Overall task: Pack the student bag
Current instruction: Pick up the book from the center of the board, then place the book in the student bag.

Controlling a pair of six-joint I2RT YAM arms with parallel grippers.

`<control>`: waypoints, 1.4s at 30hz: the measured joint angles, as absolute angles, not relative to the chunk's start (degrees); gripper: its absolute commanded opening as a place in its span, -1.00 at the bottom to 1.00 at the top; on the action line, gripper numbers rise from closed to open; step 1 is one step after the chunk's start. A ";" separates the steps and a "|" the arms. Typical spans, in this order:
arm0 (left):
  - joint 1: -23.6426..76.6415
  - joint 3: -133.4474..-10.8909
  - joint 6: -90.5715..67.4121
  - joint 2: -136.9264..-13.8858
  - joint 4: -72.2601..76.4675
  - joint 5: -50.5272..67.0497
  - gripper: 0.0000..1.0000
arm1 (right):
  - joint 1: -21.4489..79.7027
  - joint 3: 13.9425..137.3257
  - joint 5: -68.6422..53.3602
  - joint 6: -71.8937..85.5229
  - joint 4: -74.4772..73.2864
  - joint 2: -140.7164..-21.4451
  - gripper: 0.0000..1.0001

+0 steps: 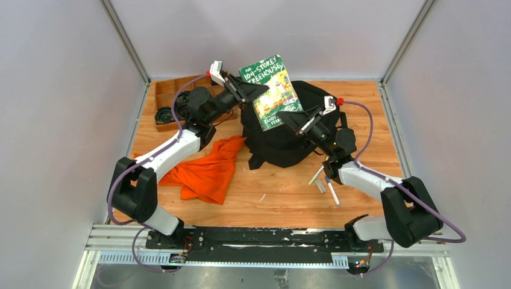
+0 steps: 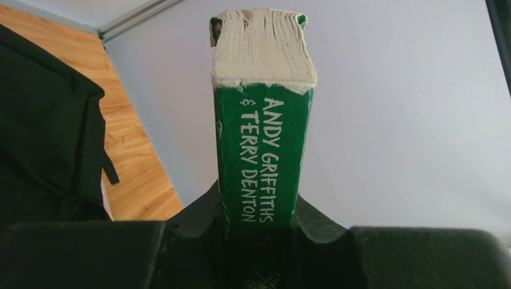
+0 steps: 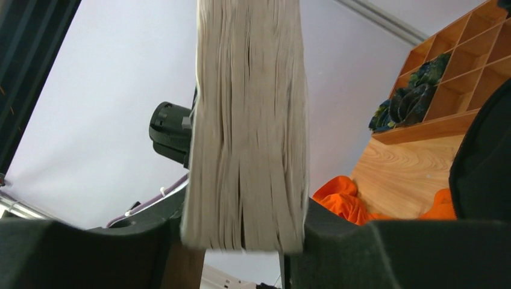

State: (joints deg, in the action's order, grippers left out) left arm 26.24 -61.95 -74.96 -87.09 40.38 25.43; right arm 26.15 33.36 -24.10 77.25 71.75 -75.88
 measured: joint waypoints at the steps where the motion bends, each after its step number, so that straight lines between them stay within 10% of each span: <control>1: 26.22 -61.73 -74.96 -86.94 40.27 25.71 -1.00 | 26.00 33.52 -23.92 77.06 71.42 -75.88 0.09; 7: 26.33 -60.99 -75.02 -86.52 40.21 26.17 -1.00 | 25.34 35.55 -22.68 77.89 71.88 -76.62 0.03; 11: 26.33 -60.55 -75.83 -86.50 41.47 26.11 -1.00 | 25.34 37.17 -22.50 80.31 75.48 -80.34 -0.99; 13: 26.24 -60.23 -75.70 -86.50 41.82 26.11 -0.94 | 25.32 37.19 -22.55 81.67 77.38 -82.50 -1.00; 17: 25.85 -59.99 -74.94 -86.50 39.75 26.26 0.05 | 25.15 36.73 -22.61 83.94 79.15 -84.20 -1.00; 20: 25.65 -61.41 -71.00 -86.32 34.30 27.22 0.38 | 23.79 33.63 -23.55 84.40 77.87 -82.48 -1.00; 32: 22.90 -75.79 -44.45 -84.29 -17.82 8.16 0.77 | 2.15 28.62 -25.32 61.89 11.07 -32.58 -1.00; 42: 22.90 -69.49 -46.06 -91.53 -21.32 9.82 0.67 | -0.34 42.63 -23.79 43.55 -23.29 -29.12 -1.00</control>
